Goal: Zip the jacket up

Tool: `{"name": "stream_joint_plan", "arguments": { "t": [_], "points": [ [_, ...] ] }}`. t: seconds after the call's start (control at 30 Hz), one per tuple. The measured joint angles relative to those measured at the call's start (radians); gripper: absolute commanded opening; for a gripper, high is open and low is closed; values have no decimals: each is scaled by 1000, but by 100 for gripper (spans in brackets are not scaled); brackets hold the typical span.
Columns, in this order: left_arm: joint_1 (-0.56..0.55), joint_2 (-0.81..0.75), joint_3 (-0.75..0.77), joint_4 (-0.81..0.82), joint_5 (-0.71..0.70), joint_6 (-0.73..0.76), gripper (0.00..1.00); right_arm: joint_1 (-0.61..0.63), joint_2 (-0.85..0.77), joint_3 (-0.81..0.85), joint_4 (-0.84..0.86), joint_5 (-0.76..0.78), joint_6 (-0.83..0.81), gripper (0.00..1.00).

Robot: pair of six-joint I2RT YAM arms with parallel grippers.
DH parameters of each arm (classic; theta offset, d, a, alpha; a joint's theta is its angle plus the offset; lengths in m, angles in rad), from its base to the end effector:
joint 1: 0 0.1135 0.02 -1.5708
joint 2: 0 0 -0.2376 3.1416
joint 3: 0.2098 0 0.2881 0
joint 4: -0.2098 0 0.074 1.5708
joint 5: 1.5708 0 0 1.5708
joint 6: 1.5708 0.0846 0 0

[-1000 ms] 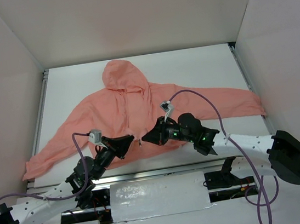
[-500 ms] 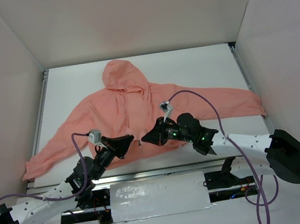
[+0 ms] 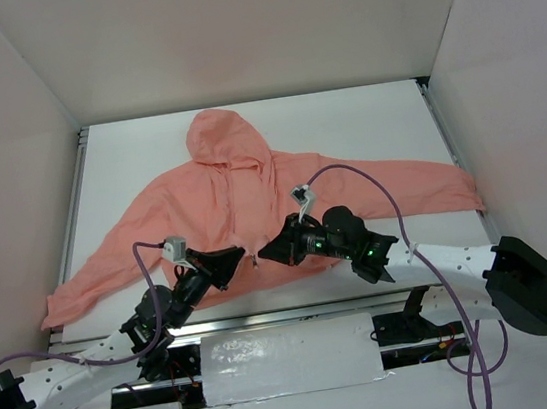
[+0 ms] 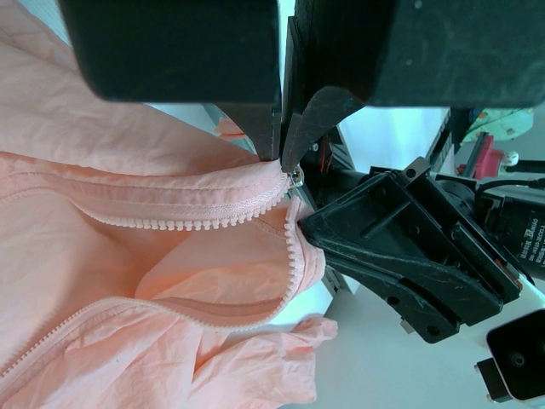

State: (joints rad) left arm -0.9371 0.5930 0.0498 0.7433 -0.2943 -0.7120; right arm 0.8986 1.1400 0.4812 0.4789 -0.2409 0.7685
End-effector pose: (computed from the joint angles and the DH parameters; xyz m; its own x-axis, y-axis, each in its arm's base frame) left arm 0.1661 -0.1846 0.1828 -0.3048 -0.6412 -0.7043 0.5333 0.4978 -0.6840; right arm 0.1922 0.2739 0.1764 -0.7098 0.1920 -0.6777 -0.5739 0.4000 0.7145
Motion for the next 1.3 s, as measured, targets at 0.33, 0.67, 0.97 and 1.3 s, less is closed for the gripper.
{"name": "stream_joint_plan", "arguments": {
  "t": [0.33, 0.67, 0.97, 1.3],
  "points": [
    [0, 17, 0, 21, 5, 0, 0, -13, 0, 0, 0, -3, 0, 0],
    [0, 18, 0, 36, 12, -2, 0, -28, 0, 0, 0, -8, 0, 0],
    [0, 20, 0, 39, 11, -2, 0, -29, 0, 1, 0, -22, 0, 0],
    [0, 7, 0, 35, 4, -2, 0, -29, 13, 1, 8, -87, -1, 0]
  ]
}}
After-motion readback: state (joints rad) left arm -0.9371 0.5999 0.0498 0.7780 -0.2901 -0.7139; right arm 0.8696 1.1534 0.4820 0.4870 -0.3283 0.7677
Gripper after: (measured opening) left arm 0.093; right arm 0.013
